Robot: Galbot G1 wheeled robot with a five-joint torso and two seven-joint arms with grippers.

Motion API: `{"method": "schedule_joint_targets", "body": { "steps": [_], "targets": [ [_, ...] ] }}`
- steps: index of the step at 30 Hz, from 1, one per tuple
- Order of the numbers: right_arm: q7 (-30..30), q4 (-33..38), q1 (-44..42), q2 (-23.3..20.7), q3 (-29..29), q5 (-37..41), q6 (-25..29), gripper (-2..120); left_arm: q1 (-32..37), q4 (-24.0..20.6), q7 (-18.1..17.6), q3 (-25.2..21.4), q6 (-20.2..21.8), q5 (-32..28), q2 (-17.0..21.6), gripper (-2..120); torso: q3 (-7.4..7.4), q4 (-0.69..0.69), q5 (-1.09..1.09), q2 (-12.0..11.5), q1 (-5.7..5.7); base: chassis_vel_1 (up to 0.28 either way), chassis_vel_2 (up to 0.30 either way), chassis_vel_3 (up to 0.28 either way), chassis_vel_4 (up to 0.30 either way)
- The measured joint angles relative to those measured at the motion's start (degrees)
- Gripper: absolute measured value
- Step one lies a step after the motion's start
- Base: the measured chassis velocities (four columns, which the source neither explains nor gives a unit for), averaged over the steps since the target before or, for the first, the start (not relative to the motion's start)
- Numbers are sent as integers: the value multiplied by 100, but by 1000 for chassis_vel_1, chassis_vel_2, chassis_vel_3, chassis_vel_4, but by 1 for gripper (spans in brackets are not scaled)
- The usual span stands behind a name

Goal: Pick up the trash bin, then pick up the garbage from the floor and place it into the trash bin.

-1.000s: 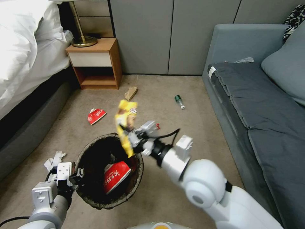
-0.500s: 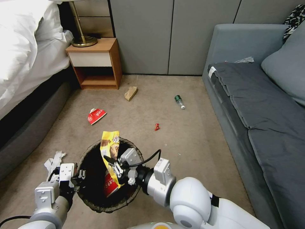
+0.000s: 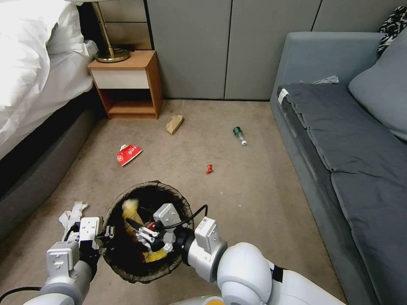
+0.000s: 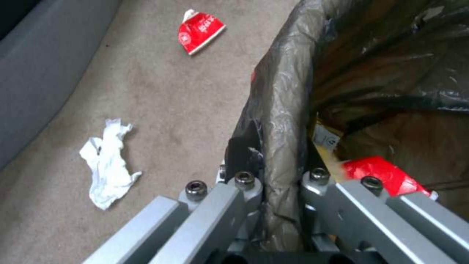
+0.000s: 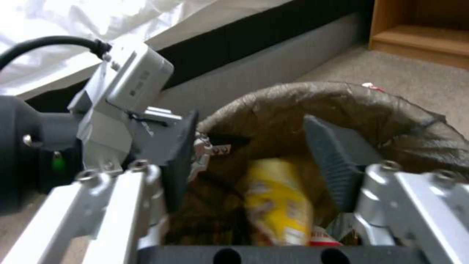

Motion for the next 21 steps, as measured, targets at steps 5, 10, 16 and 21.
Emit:
{"method": "schedule_joint_targets", "body": {
  "steps": [5, 10, 16, 21],
  "targets": [
    [8, 72, 61, 1, 15, 8, -3, 80, -4, 0, -1, 0, 2, -5, 2, 2, 0, 0, 0, 0, 0, 0, 0, 0, 0],
    [9, 241, 82, -100, 283, 31, 0, 98, -12, 0, -3, 0, 4, -12, 4, 2, 0, 0, 1, 0, 0, 0, 0, 0, 0],
    [-98, 552, -115, -375, 985, 101, 304, 100, -26, 0, -5, 0, 7, -22, 8, 2, 0, 0, 1, 0, 0, 0, 0, 0, 0],
    [-91, 817, -384, -634, 1558, 103, 752, 100, -35, 0, -8, 1, 8, -29, 12, 2, 0, 0, 1, 0, 0, 0, 0, 0, 0]
  ]
}}
